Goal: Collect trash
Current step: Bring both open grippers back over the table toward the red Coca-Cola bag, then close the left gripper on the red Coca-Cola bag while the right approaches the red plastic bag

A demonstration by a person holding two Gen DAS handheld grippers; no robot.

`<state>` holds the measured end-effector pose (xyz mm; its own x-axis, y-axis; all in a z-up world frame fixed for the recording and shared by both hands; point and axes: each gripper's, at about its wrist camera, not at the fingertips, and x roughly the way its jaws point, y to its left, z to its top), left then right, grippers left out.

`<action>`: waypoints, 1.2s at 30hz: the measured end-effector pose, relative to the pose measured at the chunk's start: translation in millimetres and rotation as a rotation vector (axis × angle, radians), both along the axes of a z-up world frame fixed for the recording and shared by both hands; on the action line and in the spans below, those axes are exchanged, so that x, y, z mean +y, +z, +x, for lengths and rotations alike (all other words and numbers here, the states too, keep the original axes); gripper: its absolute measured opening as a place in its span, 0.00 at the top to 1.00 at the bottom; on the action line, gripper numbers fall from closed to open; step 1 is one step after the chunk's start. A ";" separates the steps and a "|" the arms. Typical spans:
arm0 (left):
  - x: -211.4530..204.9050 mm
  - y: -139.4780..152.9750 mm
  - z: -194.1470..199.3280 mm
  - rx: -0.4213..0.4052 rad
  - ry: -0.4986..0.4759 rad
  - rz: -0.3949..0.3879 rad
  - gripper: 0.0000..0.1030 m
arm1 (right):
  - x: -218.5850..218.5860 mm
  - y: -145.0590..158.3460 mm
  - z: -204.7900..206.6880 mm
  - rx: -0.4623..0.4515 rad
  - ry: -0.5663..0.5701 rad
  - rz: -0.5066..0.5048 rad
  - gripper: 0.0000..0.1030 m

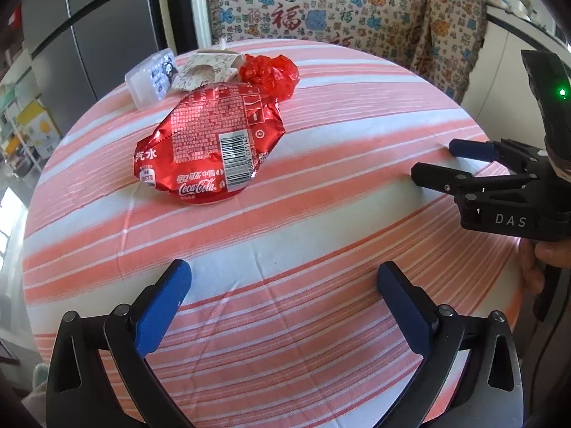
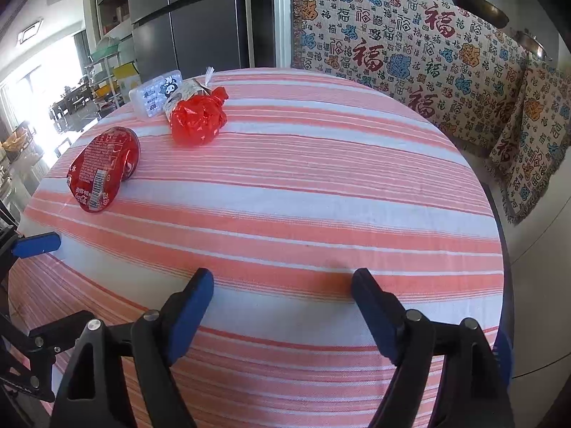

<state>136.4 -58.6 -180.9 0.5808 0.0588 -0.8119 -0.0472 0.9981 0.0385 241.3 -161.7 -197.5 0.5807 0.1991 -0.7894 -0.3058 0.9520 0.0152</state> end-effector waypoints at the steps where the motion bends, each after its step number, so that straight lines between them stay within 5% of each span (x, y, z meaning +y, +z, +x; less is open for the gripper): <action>1: 0.9 0.3 0.6 0.002 -0.004 0.000 0.00 | 0.2 -0.3 -0.1 -0.001 0.000 -0.001 0.20; 9: 37.8 4.3 20.7 0.061 -0.017 -0.004 0.00 | 2.1 -0.4 -0.3 -0.006 -0.001 -0.003 0.20; 19: 45.3 4.8 62.0 0.036 -0.023 -0.010 0.00 | 1.6 -0.6 -1.0 -0.006 0.000 -0.003 0.20; 21: 48.7 5.1 66.0 0.016 0.022 -0.005 0.02 | 1.5 -0.6 -1.1 -0.006 0.000 -0.003 0.20; 23: 52.8 8.1 62.8 -0.016 0.047 -0.003 0.20 | 1.2 -0.5 -1.2 -0.006 0.000 -0.002 0.20; 25: 56.9 10.3 59.5 -0.030 0.051 -0.024 0.24 | 0.7 -0.3 -1.5 -0.007 0.001 -0.001 0.20; 36: 75.6 10.1 45.1 -0.044 0.118 -0.058 0.25 | 7.6 2.8 21.3 0.070 0.043 -0.013 0.18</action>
<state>181.5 16.9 -170.8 0.6079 0.0822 -0.7897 -0.1649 0.9860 -0.0243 262.6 -154.1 -194.7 0.5149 0.2115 -0.8308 -0.3446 0.9384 0.0254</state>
